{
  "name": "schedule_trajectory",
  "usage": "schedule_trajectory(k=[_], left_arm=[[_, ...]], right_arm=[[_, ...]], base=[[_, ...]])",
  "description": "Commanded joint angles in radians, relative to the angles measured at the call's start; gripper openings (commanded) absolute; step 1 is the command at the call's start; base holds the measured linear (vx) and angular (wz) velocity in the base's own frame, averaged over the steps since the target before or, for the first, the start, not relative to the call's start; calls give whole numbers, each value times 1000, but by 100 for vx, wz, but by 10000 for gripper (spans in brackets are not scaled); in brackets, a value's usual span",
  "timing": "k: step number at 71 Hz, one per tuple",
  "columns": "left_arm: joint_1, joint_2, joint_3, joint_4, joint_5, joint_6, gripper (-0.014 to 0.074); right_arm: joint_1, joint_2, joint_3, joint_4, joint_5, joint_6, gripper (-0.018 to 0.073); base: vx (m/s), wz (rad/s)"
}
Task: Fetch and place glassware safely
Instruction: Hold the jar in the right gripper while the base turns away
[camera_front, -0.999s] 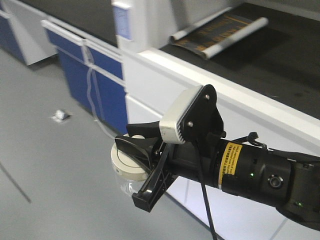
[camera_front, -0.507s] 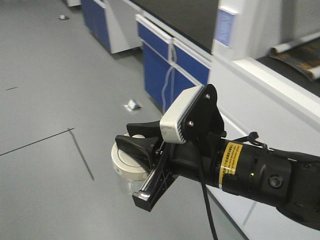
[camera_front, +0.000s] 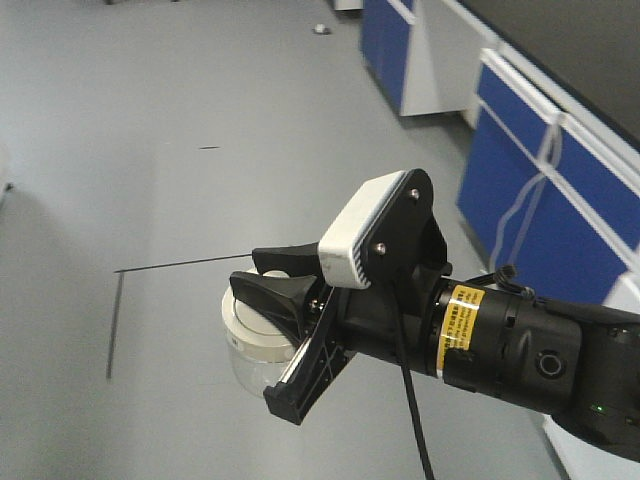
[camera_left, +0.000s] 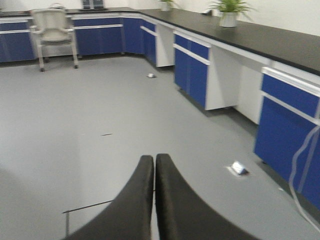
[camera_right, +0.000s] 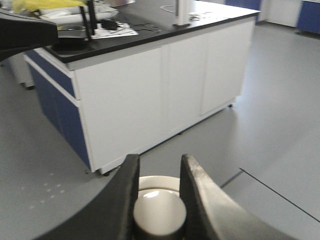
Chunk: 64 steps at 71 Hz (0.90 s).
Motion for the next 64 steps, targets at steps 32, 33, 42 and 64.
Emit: schedule_trajectory(k=[32, 33, 42, 64], left_arm=[[-6, 2, -27, -3, -70, -9, -7], [-6, 2, -27, -3, -70, -9, -7], [-6, 2, -27, -3, -70, -9, -7], [-6, 2, -27, -3, -70, -9, -7]], right_arm=[[-2, -34, -31, 22, -75, -1, -3], [-2, -34, -31, 22, -75, -1, -3], [-2, -34, -31, 22, -75, -1, -3], [-2, -34, -31, 22, -75, -1, -3]], base=[[21, 39], [29, 15], [32, 11], [39, 2]])
